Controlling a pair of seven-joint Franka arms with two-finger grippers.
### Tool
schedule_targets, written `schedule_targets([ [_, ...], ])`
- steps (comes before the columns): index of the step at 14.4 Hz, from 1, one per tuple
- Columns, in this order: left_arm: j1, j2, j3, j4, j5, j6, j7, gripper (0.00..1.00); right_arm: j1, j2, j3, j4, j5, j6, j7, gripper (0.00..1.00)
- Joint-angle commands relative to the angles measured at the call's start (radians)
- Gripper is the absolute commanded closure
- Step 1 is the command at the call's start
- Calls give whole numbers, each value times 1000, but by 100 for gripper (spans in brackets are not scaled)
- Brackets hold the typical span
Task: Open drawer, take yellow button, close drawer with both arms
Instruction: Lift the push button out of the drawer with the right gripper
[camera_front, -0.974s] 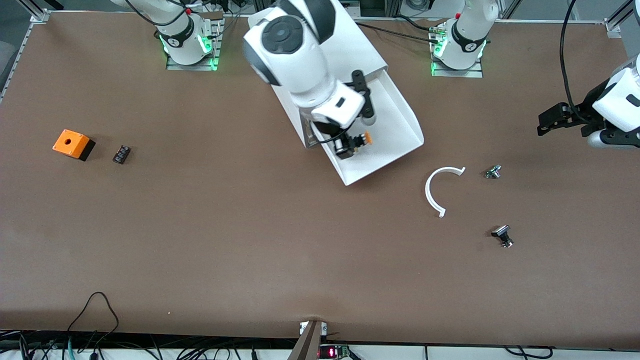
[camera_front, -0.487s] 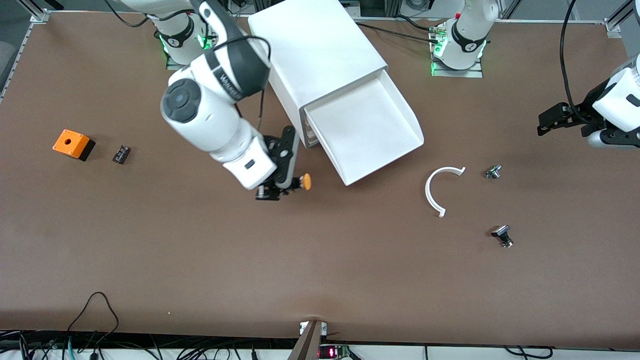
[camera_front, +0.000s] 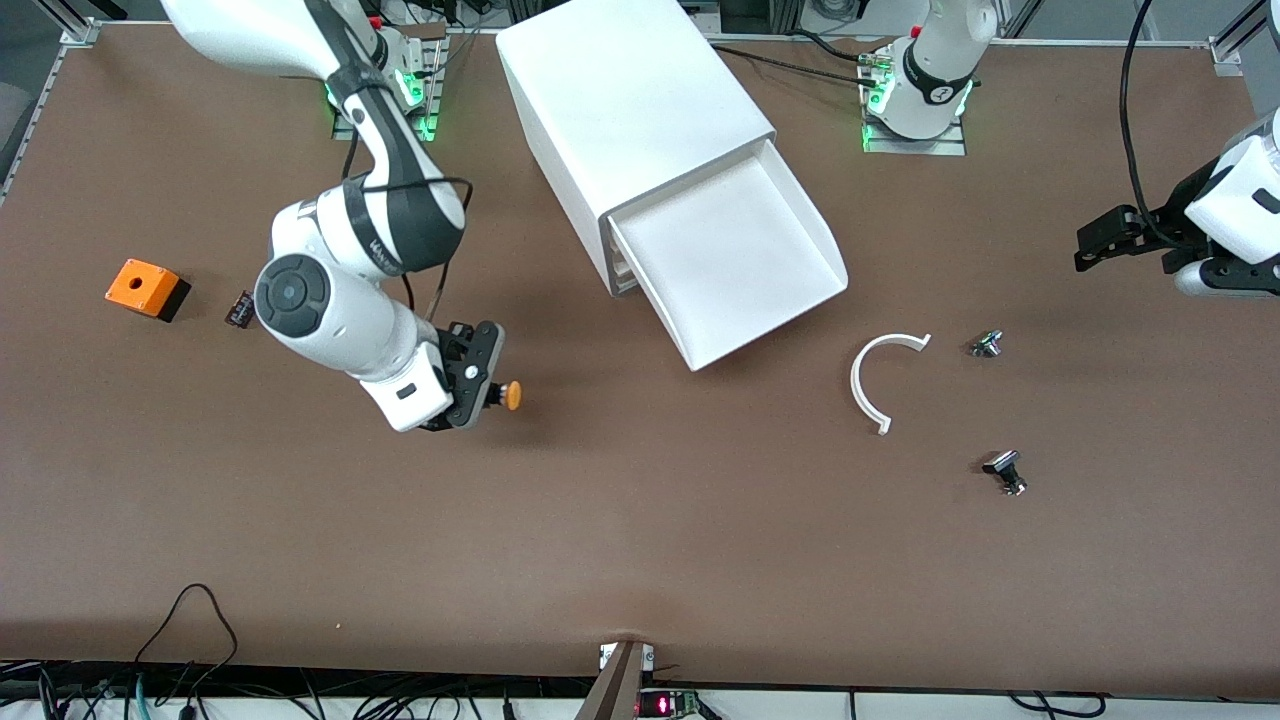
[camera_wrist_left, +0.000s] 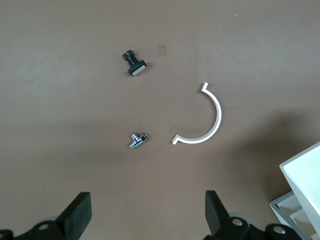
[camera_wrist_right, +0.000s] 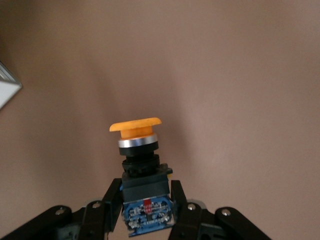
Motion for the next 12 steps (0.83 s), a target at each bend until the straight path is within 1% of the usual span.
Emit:
schedule_targets([
  [1,4,11,0,32,-18,-26,-2,0,-72,-47,20,-118,-15,38,21,56],
  [3,5,12,1,32,-18,-36,-2,0,-139,-45,20,-193,-23,112,4,56],
  [6,4,11,-2,34,-18,-37,-3,0,-214,-18,20,-256,-28,124,-10,56],
  [7,4,11,-3,34,-18,-37,-3,0,-222,-11,21,-288,-32,155,-34,56],
  [10,2,12,-8,46,-18,-37,-3,0,-222,16,32,-418,-34,361,-67,56],
  [11,2,12,-9,47,-18,-37,-2,0,-222,21,47,-438,-32,414,-67,56],
  [12,2,12,-9,47,-19,-37,-2,0,-222,28,52,-442,-32,429,-67,54],
])
